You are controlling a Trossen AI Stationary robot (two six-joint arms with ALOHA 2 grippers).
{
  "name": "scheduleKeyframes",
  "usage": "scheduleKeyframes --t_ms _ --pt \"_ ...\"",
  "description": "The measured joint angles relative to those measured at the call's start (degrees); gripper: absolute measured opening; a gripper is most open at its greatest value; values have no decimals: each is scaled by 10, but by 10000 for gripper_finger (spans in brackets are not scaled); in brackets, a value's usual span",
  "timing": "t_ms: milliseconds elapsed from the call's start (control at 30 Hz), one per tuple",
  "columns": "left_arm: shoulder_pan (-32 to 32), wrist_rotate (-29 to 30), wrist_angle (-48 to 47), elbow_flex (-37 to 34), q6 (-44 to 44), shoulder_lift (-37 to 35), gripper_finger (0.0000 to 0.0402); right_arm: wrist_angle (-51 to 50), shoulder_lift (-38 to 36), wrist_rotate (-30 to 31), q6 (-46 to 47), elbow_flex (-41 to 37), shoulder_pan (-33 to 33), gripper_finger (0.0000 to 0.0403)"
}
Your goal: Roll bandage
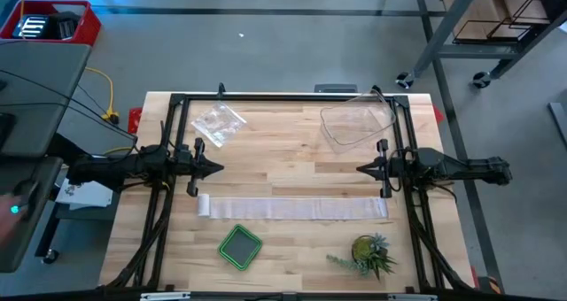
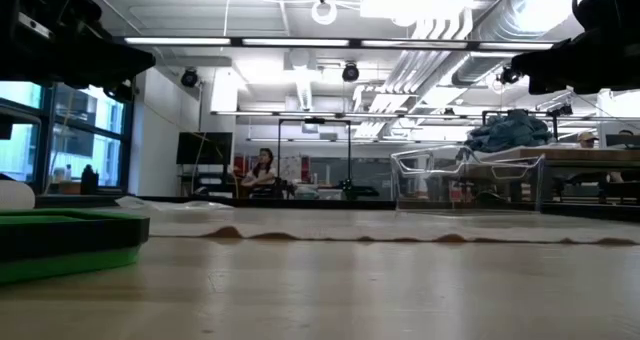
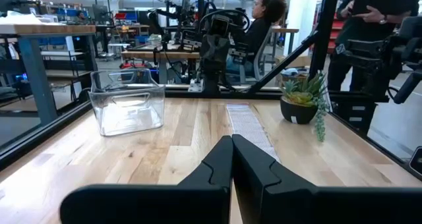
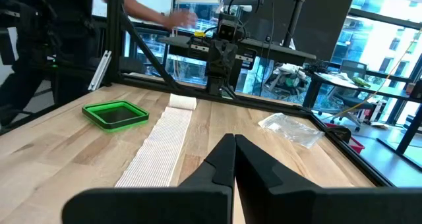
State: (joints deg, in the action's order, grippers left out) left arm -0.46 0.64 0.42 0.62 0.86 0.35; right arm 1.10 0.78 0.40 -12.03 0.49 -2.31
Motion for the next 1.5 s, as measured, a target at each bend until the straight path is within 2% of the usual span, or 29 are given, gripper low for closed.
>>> scheduleKeyframes --t_ms 1500 --pt "0 0 5 0 -12 0 1 0 0 0 0 0 0 0"
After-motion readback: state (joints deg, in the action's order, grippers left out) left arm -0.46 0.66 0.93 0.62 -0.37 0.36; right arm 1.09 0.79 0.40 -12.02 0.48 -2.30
